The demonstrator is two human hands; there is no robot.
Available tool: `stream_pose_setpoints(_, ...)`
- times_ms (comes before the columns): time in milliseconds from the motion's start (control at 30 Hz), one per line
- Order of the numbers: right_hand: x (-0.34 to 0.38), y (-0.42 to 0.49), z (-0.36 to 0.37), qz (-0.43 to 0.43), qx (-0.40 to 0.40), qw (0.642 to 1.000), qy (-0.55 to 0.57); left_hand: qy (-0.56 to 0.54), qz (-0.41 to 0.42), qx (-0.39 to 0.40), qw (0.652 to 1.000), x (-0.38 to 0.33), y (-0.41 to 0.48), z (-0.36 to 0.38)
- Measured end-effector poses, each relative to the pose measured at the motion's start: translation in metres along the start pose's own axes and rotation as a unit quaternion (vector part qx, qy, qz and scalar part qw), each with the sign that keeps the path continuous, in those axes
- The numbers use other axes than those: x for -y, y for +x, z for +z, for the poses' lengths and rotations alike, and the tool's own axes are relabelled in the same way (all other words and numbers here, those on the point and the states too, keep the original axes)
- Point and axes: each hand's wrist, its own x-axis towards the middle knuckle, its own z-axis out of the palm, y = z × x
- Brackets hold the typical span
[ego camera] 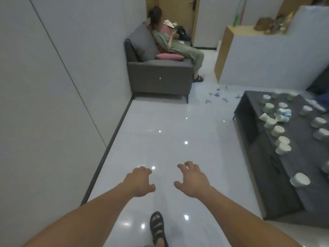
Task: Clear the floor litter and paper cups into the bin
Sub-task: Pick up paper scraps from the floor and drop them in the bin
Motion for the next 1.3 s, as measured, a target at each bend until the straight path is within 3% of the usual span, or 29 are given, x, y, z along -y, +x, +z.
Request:
stream_pose_setpoints(300,-0.092,0.108,-0.082,0.116,-0.035,0.993,0.009,0.021,0.114,0.003,0.993,-0.089,0.184,-0.098)
stream_pose_setpoints(500,-0.158,0.168,-0.112,0.163,-0.032,0.985,0.035,0.052,0.143,0.029,0.988,-0.149,0.274,-0.133)
stream_pose_setpoints(1033,-0.372,0.368,-0.26,0.151,-0.03,0.987,0.036,0.05,0.113,0.026,0.992,-0.325,0.513,-0.242)
stream_pose_setpoints(1300,-0.447,0.482,-0.308,0.164,-0.02,0.986,0.026,0.066,0.143,0.038,0.987,-0.384,0.649,-0.291)
